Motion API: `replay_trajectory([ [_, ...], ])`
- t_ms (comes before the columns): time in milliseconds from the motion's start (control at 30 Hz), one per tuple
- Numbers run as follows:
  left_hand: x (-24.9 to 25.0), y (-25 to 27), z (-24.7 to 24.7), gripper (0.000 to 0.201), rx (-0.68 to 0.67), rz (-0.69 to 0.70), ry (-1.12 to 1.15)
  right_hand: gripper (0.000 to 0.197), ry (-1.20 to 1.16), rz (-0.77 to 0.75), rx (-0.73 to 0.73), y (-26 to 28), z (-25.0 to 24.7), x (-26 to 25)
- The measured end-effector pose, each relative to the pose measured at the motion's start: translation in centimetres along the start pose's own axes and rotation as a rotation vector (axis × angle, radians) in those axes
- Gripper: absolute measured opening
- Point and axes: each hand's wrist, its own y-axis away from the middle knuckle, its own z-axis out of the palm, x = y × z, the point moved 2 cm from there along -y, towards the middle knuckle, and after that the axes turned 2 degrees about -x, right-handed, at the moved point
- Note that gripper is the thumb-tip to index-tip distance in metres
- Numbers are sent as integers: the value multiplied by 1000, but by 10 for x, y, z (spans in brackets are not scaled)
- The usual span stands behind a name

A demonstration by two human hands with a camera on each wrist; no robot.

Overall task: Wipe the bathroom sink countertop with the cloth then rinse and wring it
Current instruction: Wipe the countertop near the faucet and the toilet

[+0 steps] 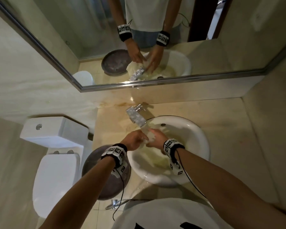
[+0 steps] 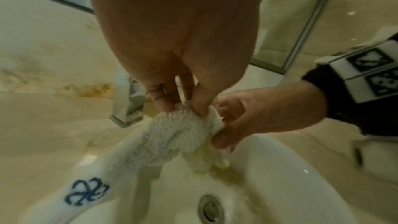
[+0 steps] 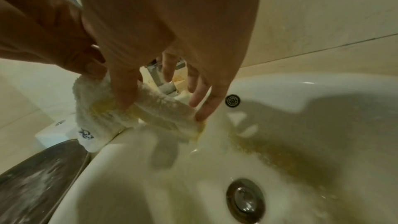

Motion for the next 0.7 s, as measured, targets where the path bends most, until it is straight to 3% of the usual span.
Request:
replay_trajectory([
  [100,32,-7,23,31,30,56,63,33,-138,1,13,27,-10,23],
  [167,52,-14,35,25,79,47,167,10,-255,-12,81,46,-19,43],
  [267,77,-29,52,30,107,4,230,23,-307,4,219,71,-41,71],
  [400,106,-50,79,52,-1,-51,162,20,-336,7,254,97,-72,102],
  [533,140,-67,103,74,-87,-53,205,17,-426,72,395,121,-104,134],
  [700,190,-97,123,66,-154,25,68,18,-492,213,707,148,-143,171],
])
